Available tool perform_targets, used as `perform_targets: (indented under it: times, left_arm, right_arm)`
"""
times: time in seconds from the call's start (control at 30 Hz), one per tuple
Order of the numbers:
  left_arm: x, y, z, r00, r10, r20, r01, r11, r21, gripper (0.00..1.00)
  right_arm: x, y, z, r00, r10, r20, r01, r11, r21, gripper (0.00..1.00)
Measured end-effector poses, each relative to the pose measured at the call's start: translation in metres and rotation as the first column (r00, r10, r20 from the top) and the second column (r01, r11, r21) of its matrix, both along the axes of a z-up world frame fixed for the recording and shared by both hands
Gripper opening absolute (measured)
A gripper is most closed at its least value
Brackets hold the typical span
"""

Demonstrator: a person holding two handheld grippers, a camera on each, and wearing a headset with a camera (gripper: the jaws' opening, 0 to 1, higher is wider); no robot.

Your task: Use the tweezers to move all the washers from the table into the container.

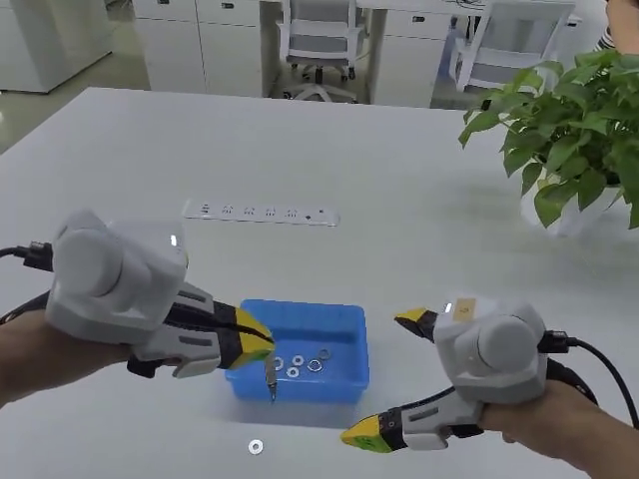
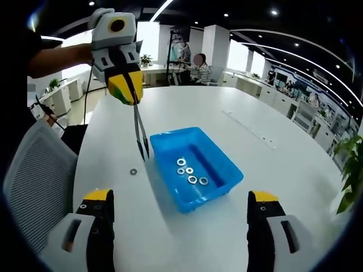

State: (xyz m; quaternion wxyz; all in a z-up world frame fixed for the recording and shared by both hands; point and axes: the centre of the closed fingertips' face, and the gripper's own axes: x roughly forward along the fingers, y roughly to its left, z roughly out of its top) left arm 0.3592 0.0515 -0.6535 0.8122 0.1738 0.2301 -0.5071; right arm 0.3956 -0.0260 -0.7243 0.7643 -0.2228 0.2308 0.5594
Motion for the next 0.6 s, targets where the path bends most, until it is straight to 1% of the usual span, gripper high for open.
perform_targets:
  times: [0.13,0.33,0.6]
  left_arm:
    - [-0.003,0.002,-0.007,1.0,-0.003,-0.005,0.003,1.0,0.011,0.05]
    - [-0.008,0.004,-0.018,1.0,-0.008,-0.012,0.008,1.0,0.027,0.05]
    - [-0.011,0.007,-0.026,1.0,-0.009,-0.024,0.01,0.999,0.038,0.05]
  right_arm:
    - [-0.001,-0.001,-0.002,1.0,-0.004,0.0,0.004,1.0,-0.004,1.0]
    - [-0.005,-0.003,-0.007,1.0,0.003,-0.015,-0.003,1.0,-0.013,1.0]
    - [-0.009,-0.003,-0.01,1.0,0.01,-0.018,-0.011,1.0,-0.015,1.0]
